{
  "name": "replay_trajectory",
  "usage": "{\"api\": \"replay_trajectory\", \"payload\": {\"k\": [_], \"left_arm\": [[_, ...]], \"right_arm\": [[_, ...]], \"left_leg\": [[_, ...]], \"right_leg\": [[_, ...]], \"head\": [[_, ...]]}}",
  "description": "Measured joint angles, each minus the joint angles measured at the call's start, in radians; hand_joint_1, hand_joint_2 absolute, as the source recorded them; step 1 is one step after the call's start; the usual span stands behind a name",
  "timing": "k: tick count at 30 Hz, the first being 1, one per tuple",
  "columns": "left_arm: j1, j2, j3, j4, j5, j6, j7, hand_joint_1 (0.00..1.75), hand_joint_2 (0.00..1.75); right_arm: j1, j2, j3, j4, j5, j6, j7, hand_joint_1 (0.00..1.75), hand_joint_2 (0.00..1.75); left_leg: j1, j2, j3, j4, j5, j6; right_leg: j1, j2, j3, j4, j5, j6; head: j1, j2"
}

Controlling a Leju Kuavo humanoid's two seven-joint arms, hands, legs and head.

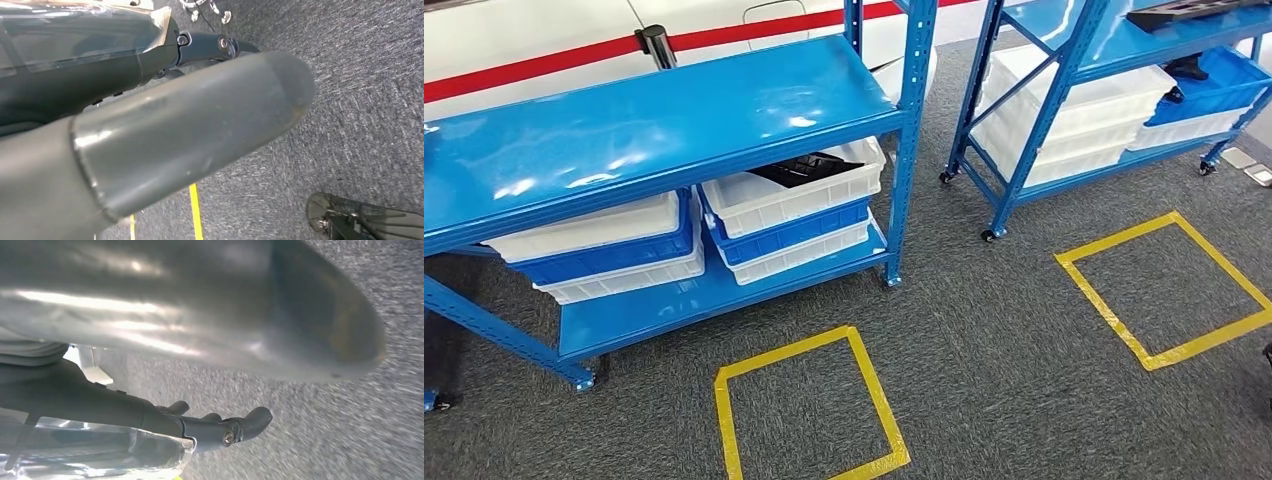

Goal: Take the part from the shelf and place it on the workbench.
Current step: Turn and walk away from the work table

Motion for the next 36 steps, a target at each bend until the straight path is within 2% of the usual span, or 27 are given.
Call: {"api": "replay_trajectory", "payload": {"k": [1, 2, 3, 5, 6, 8, 10, 11, 12, 13, 14, 15, 16, 17, 18, 19, 20, 21, 23, 25, 27, 28, 29, 31, 32, 34, 36], "left_arm": [[-0.002, 0.000, 0.000, 0.000, 0.000, 0.000, 0.000, 0.00, 0.00], [-0.004, 0.001, 0.000, 0.000, 0.000, 0.000, 0.000, 0.00, 0.00], [-0.005, 0.001, 0.000, 0.000, 0.000, 0.000, 0.000, 0.00, 0.00], [-0.004, 0.001, 0.000, 0.000, -0.001, 0.000, 0.001, 0.00, 0.00], [-0.003, 0.001, 0.000, 0.000, -0.001, 0.000, 0.001, 0.00, 0.00], [-0.003, 0.000, 0.000, 0.000, -0.001, 0.000, 0.002, 0.00, 0.00], [-0.005, -0.001, 0.000, 0.000, -0.001, 0.000, 0.002, 0.00, 0.00], [-0.006, -0.001, 0.000, 0.000, -0.001, 0.000, 0.002, 0.00, 0.00], [-0.006, -0.001, 0.000, 0.000, -0.001, -0.001, 0.002, 0.00, 0.00], [-0.005, -0.001, 0.000, 0.000, -0.001, -0.001, 0.003, 0.00, 0.00], [-0.004, -0.002, 0.000, 0.000, -0.001, -0.001, 0.003, 0.00, 0.00], [-0.004, -0.002, 0.000, 0.000, -0.001, -0.001, 0.004, 0.00, 0.00], [-0.003, -0.002, 0.000, 0.000, 0.000, -0.001, 0.004, 0.00, 0.00], [-0.004, -0.002, 0.000, 0.000, 0.002, -0.001, 0.005, 0.00, 0.00], [-0.004, -0.002, 0.001, 0.000, 0.005, -0.001, 0.005, 0.00, 0.00], [-0.003, -0.002, 0.002, 0.000, 0.008, -0.001, 0.005, 0.00, 0.00], [-0.002, -0.002, 0.004, 0.000, 0.012, 0.000, 0.005, 0.00, 0.00], [0.000, -0.001, 0.005, 0.000, 0.014, 0.000, 0.005, 0.00, 0.00], [0.001, 0.000, 0.006, 0.000, 0.017, 0.000, 0.005, 0.00, 0.00], [-0.002, 0.000, 0.006, 0.000, 0.017, 0.000, 0.005, 0.00, 0.00], [-0.003, -0.001, 0.007, 0.000, 0.017, 0.000, 0.005, 0.00, 0.00], [-0.002, -0.001, 0.007, 0.000, 0.018, 0.001, 0.005, 0.00, 0.00], [-0.001, -0.001, 0.007, 0.000, 0.018, 0.002, 0.005, 0.00, 0.00], [0.000, 0.000, 0.008, 0.000, 0.018, 0.003, 0.005, 0.00, 0.00], [-0.001, 0.000, 0.008, 0.000, 0.018, 0.003, 0.005, 0.00, 0.00], [-0.004, 0.001, 0.009, 0.000, 0.018, 0.005, 0.005, 0.00, 0.00], [-0.005, 0.001, 0.009, 0.000, 0.017, 0.006, 0.005, 0.00, 0.00]], "right_arm": [[0.000, 0.001, 0.000, 0.000, 0.000, 0.000, 0.000, 0.00, 0.00], [-0.001, 0.002, 0.000, 0.000, 0.000, 0.000, 0.001, 0.00, 0.00], [-0.002, 0.003, 0.000, 0.000, 0.000, 0.000, 0.001, 0.00, 0.00], [-0.004, 0.006, 0.000, -0.001, 0.000, 0.000, 0.001, 0.00, 0.00], [-0.005, 0.007, 0.000, -0.001, 0.000, -0.001, 0.001, 0.00, 0.00], [-0.005, 0.007, -0.001, -0.002, 0.000, -0.001, 0.002, 0.00, 0.00], [-0.002, 0.006, -0.002, -0.001, 0.001, -0.001, 0.002, 0.00, 0.00], [0.000, 0.004, -0.002, -0.001, 0.001, -0.001, 0.002, 0.00, 0.00], [0.002, 0.003, -0.002, -0.001, 0.001, -0.001, 0.002, 0.00, 0.00], [0.003, 0.002, -0.002, -0.001, 0.000, -0.001, 0.003, 0.00, 0.00], [0.004, 0.001, -0.002, -0.001, 0.001, -0.001, 0.004, 0.00, 0.00], [0.005, 0.000, -0.002, -0.001, 0.001, -0.001, 0.005, 0.00, 0.00], [0.005, -0.001, -0.002, -0.001, 0.003, -0.001, 0.005, 0.00, 0.00], [0.005, -0.001, -0.002, 0.000, 0.004, -0.001, 0.006, 0.00, 0.00], [0.004, -0.001, -0.002, 0.000, 0.006, 0.000, 0.006, 0.00, 0.00], [0.002, 0.000, -0.002, 0.000, 0.007, 0.000, 0.006, 0.00, 0.00], [0.000, 0.001, -0.002, 0.000, 0.008, 0.000, 0.006, 0.00, 0.00], [-0.001, 0.002, -0.003, 0.000, 0.009, 0.000, 0.007, 0.00, 0.00], [-0.002, 0.003, -0.003, 0.000, 0.011, 0.000, 0.007, 0.00, 0.00], [0.001, 0.003, -0.003, 0.000, 0.012, -0.004, 0.007, 0.00, 0.00], [0.004, 0.002, -0.005, 0.000, 0.009, -0.020, 0.003, 0.00, 0.00], [0.004, 0.002, -0.006, 0.000, 0.007, -0.030, 0.000, 0.00, 0.00], [0.004, 0.002, -0.009, 0.000, 0.005, -0.036, -0.003, 0.00, 0.00], [0.002, 0.003, -0.013, 0.000, 0.004, -0.043, -0.006, 0.00, 0.00], [0.001, 0.005, -0.016, 0.000, 0.004, -0.045, -0.007, 0.00, 0.00], [0.000, 0.007, -0.020, 0.000, 0.004, -0.050, -0.010, 0.00, 0.00], [-0.001, 0.010, -0.021, 0.000, 0.003, -0.052, -0.012, 0.00, 0.00]], "left_leg": [[-0.005, 0.018, 0.025, -0.047, 0.014, 0.008], [-0.010, 0.029, 0.036, -0.070, 0.017, 0.014], [-0.014, 0.026, 0.036, -0.074, 0.013, 0.018], [-0.016, 0.004, 0.039, -0.085, 0.017, 0.025], [-0.013, -0.006, 0.046, -0.095, 0.022, 0.028], [-0.004, -0.026, 0.060, -0.117, 0.034, 0.034], [0.000, -0.052, 0.063, -0.124, 0.039, 0.036], [0.000, -0.068, 0.063, -0.124, 0.039, 0.036], [0.001, -0.085, 0.064, -0.124, 0.039, 0.036], [0.002, -0.102, 0.065, -0.123, 0.038, 0.034], [0.004, -0.119, 0.066, -0.120, 0.036, 0.032], [0.006, -0.135, 0.066, -0.116, 0.034, 0.028], [0.006, -0.149, 0.065, -0.109, 0.030, 0.021], [0.006, -0.162, 0.062, -0.102, 0.025, 0.013], [0.006, -0.172, 0.058, -0.097, 0.022, 0.006], [0.006, -0.180, 0.055, -0.095, 0.019, -0.001], [0.009, -0.188, 0.053, -0.096, 0.019, -0.007], [0.012, -0.187, 0.050, -0.094, 0.019, -0.011], [0.013, -0.141, 0.031, -0.054, -0.003, -0.019], [0.010, -0.076, -0.024, 0.054, -0.058, -0.025], [0.011, -0.052, -0.089, 0.173, -0.102, -0.028], [0.012, -0.047, -0.104, 0.196, -0.101, -0.027], [0.012, -0.046, -0.094, 0.174, -0.080, -0.024], [0.008, -0.038, -0.026, 0.042, -0.015, -0.008], [0.004, -0.032, 0.007, -0.020, 0.006, -0.001], [-0.005, -0.023, 0.037, -0.078, 0.017, 0.011], [-0.008, -0.030, 0.041, -0.085, 0.017, 0.017]], "right_leg": [[0.002, -0.010, 0.004, -0.001, -0.004, 0.004], [0.003, -0.019, 0.007, -0.001, -0.007, 0.008], [0.003, -0.030, 0.010, -0.003, -0.010, 0.013], [0.006, -0.047, 0.018, -0.010, -0.012, 0.021], [0.006, -0.040, 0.021, -0.010, -0.014, 0.025], [0.007, 0.016, 0.003, 0.035, -0.038, 0.027], [0.000, 0.074, -0.057, 0.154, -0.087, 0.024], [-0.003, 0.084, -0.093, 0.218, -0.108, 0.025], [-0.006, 0.086, -0.118, 0.257, -0.114, 0.031], [-0.009, 0.088, -0.126, 0.260, -0.103, 0.041], [-0.013, 0.092, -0.115, 0.221, -0.076, 0.054], [-0.019, 0.102, -0.092, 0.158, -0.041, 0.067], [-0.023, 0.121, -0.068, 0.092, -0.011, 0.075], [-0.027, 0.136, -0.049, 0.040, 0.010, 0.075], [-0.027, 0.147, -0.038, 0.013, 0.018, 0.069], [-0.024, 0.149, -0.033, 0.005, 0.019, 0.059], [-0.023, 0.139, -0.030, 0.004, 0.020, 0.048], [-0.023, 0.130, -0.026, 0.003, 0.022, 0.040], [-0.026, 0.108, -0.023, 0.001, 0.024, 0.026], [-0.022, 0.087, -0.021, 0.000, 0.021, 0.016], [-0.016, 0.066, -0.021, 0.000, 0.017, 0.011], [-0.014, 0.058, -0.020, 0.001, 0.016, 0.009], [-0.012, 0.052, -0.019, 0.001, 0.015, 0.008], [-0.009, 0.047, -0.015, 0.000, 0.013, 0.008], [-0.006, 0.046, -0.013, 0.000, 0.010, 0.011], [-0.002, 0.043, -0.010, -0.001, 0.006, 0.018], [0.000, 0.039, -0.006, -0.005, 0.003, 0.028]], "head": [[0.001, 0.000], [0.002, 0.000], [0.003, 0.000], [0.002, 0.000], [0.004, 0.000], [0.007, 0.000], [0.010, 0.000], [0.011, 0.000], [0.011, 0.000], [0.011, 0.000], [0.012, 0.000], [0.012, 0.000], [0.012, 0.000], [0.013, 0.000], [0.013, 0.000], [0.012, 0.000], [0.011, 0.000], [0.010, 0.000], [0.005, 0.000], [0.000, 0.000], [-0.001, 0.000], [-0.001, 0.000], [-0.001, 0.000], [-0.002, 0.000], [-0.001, 0.000], [0.000, 0.000], [-0.001, 0.000]]}}
